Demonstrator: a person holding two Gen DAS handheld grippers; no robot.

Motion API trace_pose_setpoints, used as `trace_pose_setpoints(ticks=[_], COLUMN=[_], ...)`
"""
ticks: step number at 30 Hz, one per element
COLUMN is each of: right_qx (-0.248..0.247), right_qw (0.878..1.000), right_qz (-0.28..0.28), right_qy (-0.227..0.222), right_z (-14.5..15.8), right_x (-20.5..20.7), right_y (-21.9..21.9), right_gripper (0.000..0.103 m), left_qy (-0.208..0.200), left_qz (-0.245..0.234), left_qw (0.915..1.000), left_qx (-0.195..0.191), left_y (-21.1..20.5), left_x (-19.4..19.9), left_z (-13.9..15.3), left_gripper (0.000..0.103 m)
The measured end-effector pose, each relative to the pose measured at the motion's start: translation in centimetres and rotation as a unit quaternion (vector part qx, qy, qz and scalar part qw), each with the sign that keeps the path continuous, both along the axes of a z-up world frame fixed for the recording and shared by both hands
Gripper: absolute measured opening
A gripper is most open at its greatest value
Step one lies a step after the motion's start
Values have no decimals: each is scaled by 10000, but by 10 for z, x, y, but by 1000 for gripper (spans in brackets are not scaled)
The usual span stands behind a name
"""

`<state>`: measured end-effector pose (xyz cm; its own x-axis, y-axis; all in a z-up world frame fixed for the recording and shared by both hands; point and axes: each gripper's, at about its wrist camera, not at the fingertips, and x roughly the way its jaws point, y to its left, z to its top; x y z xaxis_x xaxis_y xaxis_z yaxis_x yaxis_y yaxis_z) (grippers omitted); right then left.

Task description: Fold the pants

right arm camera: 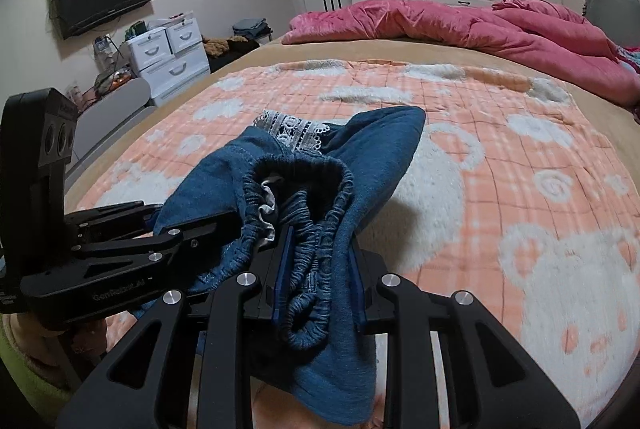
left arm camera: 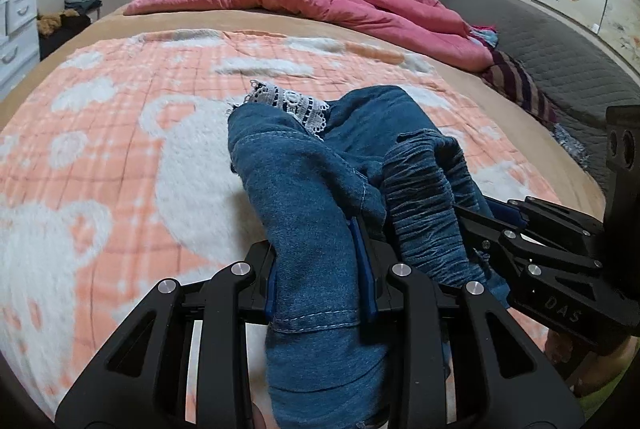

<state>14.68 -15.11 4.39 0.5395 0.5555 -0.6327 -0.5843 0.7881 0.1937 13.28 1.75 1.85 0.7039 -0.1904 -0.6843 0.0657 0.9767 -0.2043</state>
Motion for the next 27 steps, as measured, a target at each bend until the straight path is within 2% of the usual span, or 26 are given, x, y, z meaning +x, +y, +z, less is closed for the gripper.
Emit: trace_pose_setpoints(ticks=[6, 17, 21, 27], right_qx=[-24, 13, 124, 45], right_qw=[9999, 9986, 9972, 9970], right_qz=[-32, -163, -244, -315], right_qy=[116, 498, 696, 706], right_z=[-16, -43, -51, -55], right_x=[25, 45, 49, 49], right_y=[9, 7, 0, -2], right_gripper=[24, 24, 27, 36], left_qy=[72, 255, 336, 332], left_qz=[54, 103, 158, 233], left_qw=[10000, 9996, 9993, 9992], left_qx=[-31, -11, -62, 38], left_y=[10, 17, 23, 27], left_x=[21, 26, 26, 23], left_z=[-14, -35, -41, -45], left_gripper=[22, 24, 30, 43])
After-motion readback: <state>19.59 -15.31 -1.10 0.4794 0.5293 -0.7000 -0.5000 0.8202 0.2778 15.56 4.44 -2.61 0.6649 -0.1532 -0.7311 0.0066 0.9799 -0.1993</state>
